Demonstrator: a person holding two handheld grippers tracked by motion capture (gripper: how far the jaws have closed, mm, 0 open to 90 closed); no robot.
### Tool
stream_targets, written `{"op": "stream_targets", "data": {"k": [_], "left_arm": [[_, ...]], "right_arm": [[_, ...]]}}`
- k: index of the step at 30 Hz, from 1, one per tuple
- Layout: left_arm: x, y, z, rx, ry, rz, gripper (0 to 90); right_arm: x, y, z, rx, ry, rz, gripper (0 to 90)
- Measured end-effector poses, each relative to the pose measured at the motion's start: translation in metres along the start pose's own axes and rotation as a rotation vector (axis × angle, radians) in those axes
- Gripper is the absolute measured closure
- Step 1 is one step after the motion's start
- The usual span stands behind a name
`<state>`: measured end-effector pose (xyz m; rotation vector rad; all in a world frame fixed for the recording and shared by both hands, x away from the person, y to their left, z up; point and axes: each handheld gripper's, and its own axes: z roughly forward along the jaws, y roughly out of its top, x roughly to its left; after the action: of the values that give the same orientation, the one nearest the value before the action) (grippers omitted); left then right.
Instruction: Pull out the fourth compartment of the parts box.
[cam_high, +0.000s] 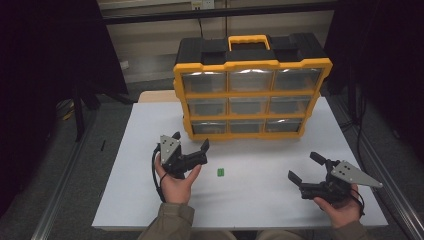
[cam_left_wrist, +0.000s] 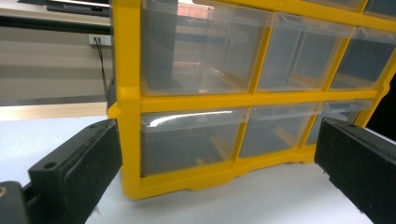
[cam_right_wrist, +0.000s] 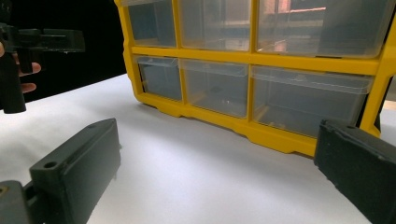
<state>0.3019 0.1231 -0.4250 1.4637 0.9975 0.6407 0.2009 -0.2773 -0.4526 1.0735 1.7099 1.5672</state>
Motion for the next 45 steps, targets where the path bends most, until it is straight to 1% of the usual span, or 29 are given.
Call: {"op": "stream_targets", "data": {"k": [1,4,5,6,10,11,12,13,14,15,18,20,23,24,25,26,27,28,30,31,33,35,36,39,40,41,43,44,45], "left_arm": [[-0.001,0.000,0.001,-0.001,0.009,0.002,0.7],[-0.004,0.002,0.006,-0.001,-0.002,-0.002,0.7],[-0.006,0.002,0.007,-0.006,0.018,-0.011,0.7],[-0.005,0.003,0.009,-0.004,0.008,-0.001,0.7],[-0.007,0.006,0.014,-0.001,0.013,0.000,0.7],[-0.008,0.007,0.015,-0.006,0.013,-0.007,0.7],[-0.010,0.009,0.017,-0.013,0.019,0.001,0.7],[-0.010,0.010,0.018,-0.006,0.033,0.012,0.9],[-0.010,0.010,0.018,-0.006,0.033,0.012,1.1],[-0.011,0.011,0.020,-0.014,0.037,-0.005,1.1],[-0.013,0.013,0.024,-0.014,0.050,0.010,1.1],[-0.015,0.014,0.028,-0.018,0.074,0.007,1.1],[-0.016,0.015,0.031,-0.028,0.075,0.000,1.1],[-0.018,0.015,0.033,-0.035,0.089,-0.009,1.1],[-0.018,0.016,0.034,-0.037,0.090,0.002,1.1],[-0.020,0.017,0.036,-0.037,0.101,-0.002,1.1],[-0.020,0.018,0.036,-0.034,0.105,0.011,1.1],[-0.020,0.018,0.036,-0.034,0.105,0.011,1.1],[-0.024,0.019,0.039,-0.042,0.129,0.004,1.1],[-0.024,0.019,0.039,-0.042,0.129,0.004,1.1],[-0.025,0.021,0.042,-0.044,0.161,0.007,1.4],[-0.025,0.022,0.043,-0.053,0.164,0.007,1.5],[-0.026,0.024,0.045,-0.056,0.176,0.012,1.8],[-0.027,0.025,0.048,-0.059,0.180,0.011,2.3],[-0.028,0.025,0.049,-0.060,0.191,0.016,2.6],[-0.028,0.026,0.050,-0.057,0.189,0.030,2.6],[-0.030,0.026,0.053,-0.062,0.189,0.021,3.0],[-0.030,0.027,0.055,-0.055,0.193,0.034,3.1],[-0.031,0.027,0.056,-0.065,0.202,0.018,3.3]], "right_arm": [[0.000,0.000,0.000,-0.001,0.000,-0.002,0.4],[-0.001,0.000,0.000,-0.002,-0.001,-0.004,0.4],[-0.001,0.000,0.000,-0.003,0.000,-0.004,0.3],[0.000,0.000,0.000,0.001,0.003,-0.005,0.3],[0.000,0.000,0.000,0.001,0.001,-0.001,0.4],[0.000,0.000,0.000,0.000,0.004,-0.004,0.4],[-0.001,0.000,0.000,-0.005,0.005,-0.001,0.4],[0.000,0.000,0.000,-0.004,0.000,-0.002,0.4],[0.000,0.000,0.000,-0.004,0.000,-0.002,0.4],[0.000,0.000,0.000,-0.003,-0.001,-0.002,0.4],[0.000,0.000,0.000,-0.003,0.000,-0.002,0.4],[0.000,0.000,0.000,0.003,0.002,-0.002,0.4],[-0.001,0.000,0.000,-0.002,0.004,-0.001,0.4],[-0.001,-0.001,0.000,0.000,0.002,-0.005,0.4],[-0.001,0.000,0.000,-0.002,0.000,0.000,0.4],[-0.001,0.000,0.000,-0.004,0.002,0.002,0.4],[-0.002,0.000,0.000,-0.003,0.005,-0.002,0.4],[-0.002,0.000,0.000,-0.003,0.005,-0.002,0.4],[-0.001,0.000,0.000,-0.003,-0.004,0.005,0.4],[-0.001,0.000,0.000,-0.003,-0.004,0.005,0.4],[-0.002,0.000,0.000,-0.005,0.001,0.000,0.5],[-0.002,0.000,0.000,-0.005,0.000,0.000,0.5],[-0.002,0.000,0.000,-0.007,-0.002,0.007,0.5],[-0.002,0.000,-0.001,-0.003,0.001,0.000,0.5],[-0.002,0.000,-0.001,-0.004,0.000,0.005,0.5],[-0.002,0.000,-0.001,-0.004,0.000,0.005,0.5],[-0.002,0.000,-0.001,-0.004,-0.001,0.005,0.6],[-0.003,0.000,-0.001,-0.002,-0.002,0.002,0.6],[-0.003,0.000,-0.001,-0.002,-0.002,0.002,0.6]]}}
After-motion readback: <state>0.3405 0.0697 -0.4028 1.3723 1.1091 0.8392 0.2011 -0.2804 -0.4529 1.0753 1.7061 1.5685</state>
